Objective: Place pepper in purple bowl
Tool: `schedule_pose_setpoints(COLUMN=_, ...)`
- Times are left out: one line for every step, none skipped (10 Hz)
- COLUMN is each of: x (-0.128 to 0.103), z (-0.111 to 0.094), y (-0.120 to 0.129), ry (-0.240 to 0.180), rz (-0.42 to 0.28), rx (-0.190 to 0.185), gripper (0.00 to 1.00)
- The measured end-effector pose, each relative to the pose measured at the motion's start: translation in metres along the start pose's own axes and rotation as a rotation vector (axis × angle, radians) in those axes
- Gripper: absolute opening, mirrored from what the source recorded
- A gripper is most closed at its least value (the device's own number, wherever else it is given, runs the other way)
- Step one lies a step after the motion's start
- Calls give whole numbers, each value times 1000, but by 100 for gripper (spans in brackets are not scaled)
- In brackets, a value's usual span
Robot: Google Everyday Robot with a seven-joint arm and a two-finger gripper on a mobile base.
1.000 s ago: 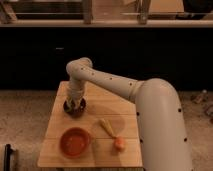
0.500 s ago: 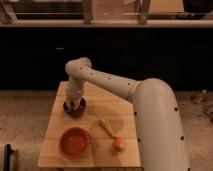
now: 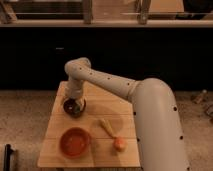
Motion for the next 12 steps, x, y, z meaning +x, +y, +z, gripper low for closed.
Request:
schedule_pose_setpoints(x=0, z=0, y=-1, ry=3, rz=-4, rx=0, gripper=80)
schedule_pose_setpoints(x=0, z=-1, y=-1, ry=7, rz=-6, rx=2, gripper=80)
schedule_pose_setpoints(x=1, z=-3, y=0, ry=14, rz=-6, rx=5, gripper=80)
schedule_pose_setpoints(x=2, z=-5, y=2, ry=22, rz=4, rx=4, gripper=80)
schedule_pose_setpoints(x=3, z=-8, y=2, ry=34, rz=18, rx=-3, gripper=80)
schedule_pose_setpoints(x=3, z=-9, y=1, ry=43, rz=23, rx=-6, gripper=80)
schedule_pose_setpoints(x=4, z=-12, y=1, ry=53, rz=29, rx=-7, gripper=80)
schedule_pose_setpoints(x=6, z=-16, y=3, ry=67, rz=37, rx=-9, gripper=80)
schedule_pose_setpoints(x=7, z=-21, y=3, ry=82, rz=43, rx=-8, gripper=80)
schedule_pose_setpoints(x=9, z=-25, y=2, ry=95, rz=46, rx=-5, gripper=80)
schedule_pose_setpoints(x=11, z=-30, y=3, ry=109, rz=49, rx=-2, gripper=80)
schedule_pose_setpoints(x=13, z=-35, y=4, ry=117, rz=53, rx=-1, gripper=80)
